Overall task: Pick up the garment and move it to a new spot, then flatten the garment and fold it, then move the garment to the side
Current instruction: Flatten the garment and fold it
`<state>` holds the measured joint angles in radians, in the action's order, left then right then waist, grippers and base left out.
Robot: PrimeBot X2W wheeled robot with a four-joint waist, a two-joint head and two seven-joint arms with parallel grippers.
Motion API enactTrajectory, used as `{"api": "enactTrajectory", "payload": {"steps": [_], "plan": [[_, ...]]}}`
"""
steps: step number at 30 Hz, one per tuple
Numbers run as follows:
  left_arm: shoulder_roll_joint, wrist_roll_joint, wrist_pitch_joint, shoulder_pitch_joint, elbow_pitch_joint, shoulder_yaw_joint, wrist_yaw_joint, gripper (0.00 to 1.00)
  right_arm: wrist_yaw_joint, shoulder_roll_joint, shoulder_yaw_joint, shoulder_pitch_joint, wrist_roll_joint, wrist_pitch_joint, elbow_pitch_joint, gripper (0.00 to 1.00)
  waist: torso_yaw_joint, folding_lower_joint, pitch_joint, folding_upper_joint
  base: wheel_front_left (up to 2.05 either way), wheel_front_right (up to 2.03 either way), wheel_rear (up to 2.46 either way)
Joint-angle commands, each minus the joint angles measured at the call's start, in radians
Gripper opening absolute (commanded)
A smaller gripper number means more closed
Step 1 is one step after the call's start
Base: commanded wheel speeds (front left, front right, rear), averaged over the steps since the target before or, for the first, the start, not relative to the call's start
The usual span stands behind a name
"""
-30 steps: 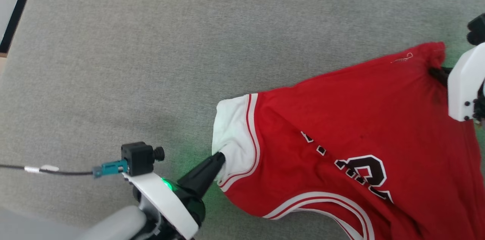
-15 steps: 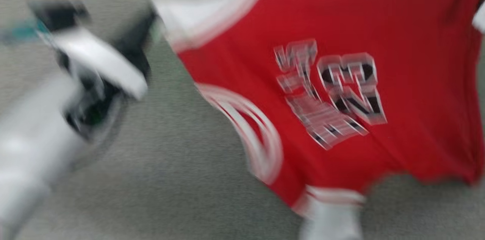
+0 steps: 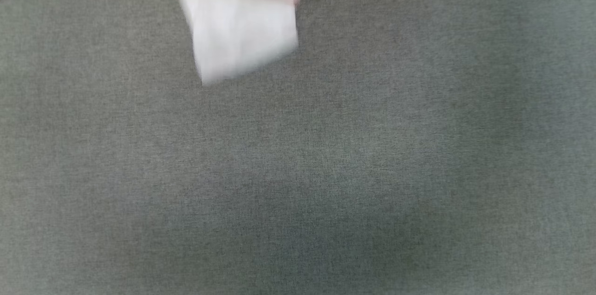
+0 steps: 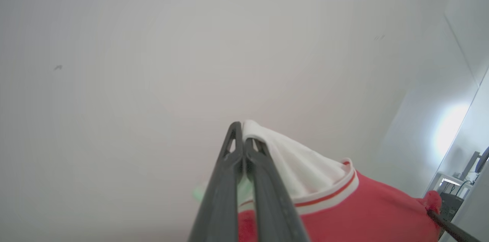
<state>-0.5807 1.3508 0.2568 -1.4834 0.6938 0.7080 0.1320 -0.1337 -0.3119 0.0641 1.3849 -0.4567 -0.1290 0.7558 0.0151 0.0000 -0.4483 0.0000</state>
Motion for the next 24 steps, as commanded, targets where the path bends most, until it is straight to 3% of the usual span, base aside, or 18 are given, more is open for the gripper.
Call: {"api": "enactTrajectory", "payload": {"steps": [1, 5, 13, 16, 24], "plan": [[-0.013, -0.016, 0.012, -0.021, 0.002, -0.039, -0.003, 0.0, 0.006, 0.001, 0.011, 0.011, 0.007, 0.022, 0.023, 0.0, 0.005, 0.0, 0.01, 0.0, 0.0, 0.0, 0.0], [0.017, -0.012, 0.01, 0.016, -0.047, -0.128, -0.003, 0.0, 0.006, 0.011, 0.015, 0.026, -0.002, 0.054, 0.084, 0.0, 0.006, 0.0, 0.032, 0.0, 0.0, 0.0, 0.0], [-0.023, 0.041, 0.009, 0.318, -0.249, -0.045, -0.003, 0.0, 0.005, -0.01, -0.074, -0.138, -0.047, 0.04, 0.137, 0.0, -0.005, 0.0, 0.064, 0.0, 0.0, 0.0, 0.0], [-0.023, -0.005, 0.009, 0.553, -0.344, -0.094, -0.003, 0.0, 0.005, -0.038, -0.127, -0.288, -0.103, 0.058, 0.092, 0.0, -0.013, 0.0, 0.084, 0.0, 0.0, 0.0, 0.0], [0.049, -0.039, 0.009, 1.032, -0.549, -0.213, -0.003, 0.0, 0.005, -0.104, -0.163, -0.655, -0.24, 0.075, -0.087, 0.0, -0.037, 0.0, 0.131, 0.0, 0.0, 0.0, 0.0]]}}
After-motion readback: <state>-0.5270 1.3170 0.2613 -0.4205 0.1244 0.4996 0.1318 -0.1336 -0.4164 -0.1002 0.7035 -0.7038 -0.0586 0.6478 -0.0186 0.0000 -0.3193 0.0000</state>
